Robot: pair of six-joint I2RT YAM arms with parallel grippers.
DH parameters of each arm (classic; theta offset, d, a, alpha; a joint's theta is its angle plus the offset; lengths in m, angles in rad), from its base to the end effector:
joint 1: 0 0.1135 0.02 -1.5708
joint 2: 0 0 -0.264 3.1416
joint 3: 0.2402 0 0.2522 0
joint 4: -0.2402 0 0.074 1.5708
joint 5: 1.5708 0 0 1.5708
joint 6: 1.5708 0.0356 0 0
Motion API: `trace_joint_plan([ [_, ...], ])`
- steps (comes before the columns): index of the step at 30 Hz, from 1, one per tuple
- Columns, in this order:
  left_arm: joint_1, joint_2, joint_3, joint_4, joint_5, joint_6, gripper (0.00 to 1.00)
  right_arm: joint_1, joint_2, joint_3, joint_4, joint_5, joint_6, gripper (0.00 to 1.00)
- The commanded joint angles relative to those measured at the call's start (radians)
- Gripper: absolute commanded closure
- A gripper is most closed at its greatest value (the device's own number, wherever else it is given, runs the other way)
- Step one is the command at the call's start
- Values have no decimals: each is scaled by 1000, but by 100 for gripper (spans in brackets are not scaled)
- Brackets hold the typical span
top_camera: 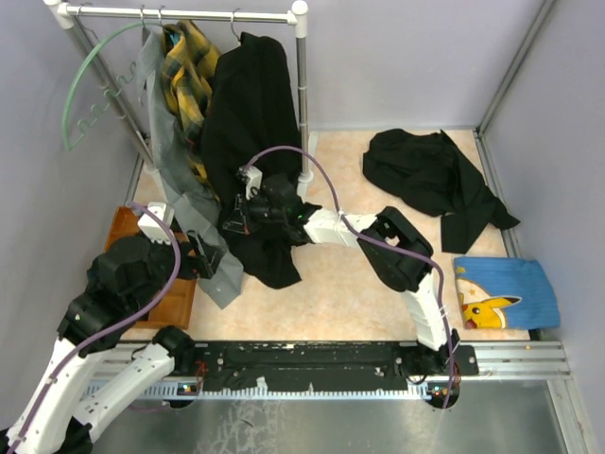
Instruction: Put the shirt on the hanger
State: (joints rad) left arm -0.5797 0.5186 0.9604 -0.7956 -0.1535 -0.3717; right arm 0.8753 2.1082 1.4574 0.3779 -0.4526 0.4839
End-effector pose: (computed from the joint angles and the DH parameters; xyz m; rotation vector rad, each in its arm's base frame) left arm 0.0774 -0.0442 0.3655 0.0985 1.9487 -0.4885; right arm 0.3010 0.3850 0.2110 -0.7371 1.9083 1.3216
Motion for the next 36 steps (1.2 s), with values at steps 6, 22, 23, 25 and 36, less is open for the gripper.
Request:
trace_joint_plan([
  [6,6,-16,17,-23,-20,-17,10,19,-56,-12,-74,122,-65,99],
  [22,6,-5,-23,13,9,-13,10,13,-441,-476,-298,466,-345,49],
  [23,6,-5,-26,13,10,-15,10,14,-430,-485,-294,466,-351,49],
  [25,5,-2,-28,13,15,-16,10,14,-406,-496,-278,456,-359,49],
  [36,6,-6,-28,12,8,-26,10,13,-208,-415,-163,455,-354,64],
])
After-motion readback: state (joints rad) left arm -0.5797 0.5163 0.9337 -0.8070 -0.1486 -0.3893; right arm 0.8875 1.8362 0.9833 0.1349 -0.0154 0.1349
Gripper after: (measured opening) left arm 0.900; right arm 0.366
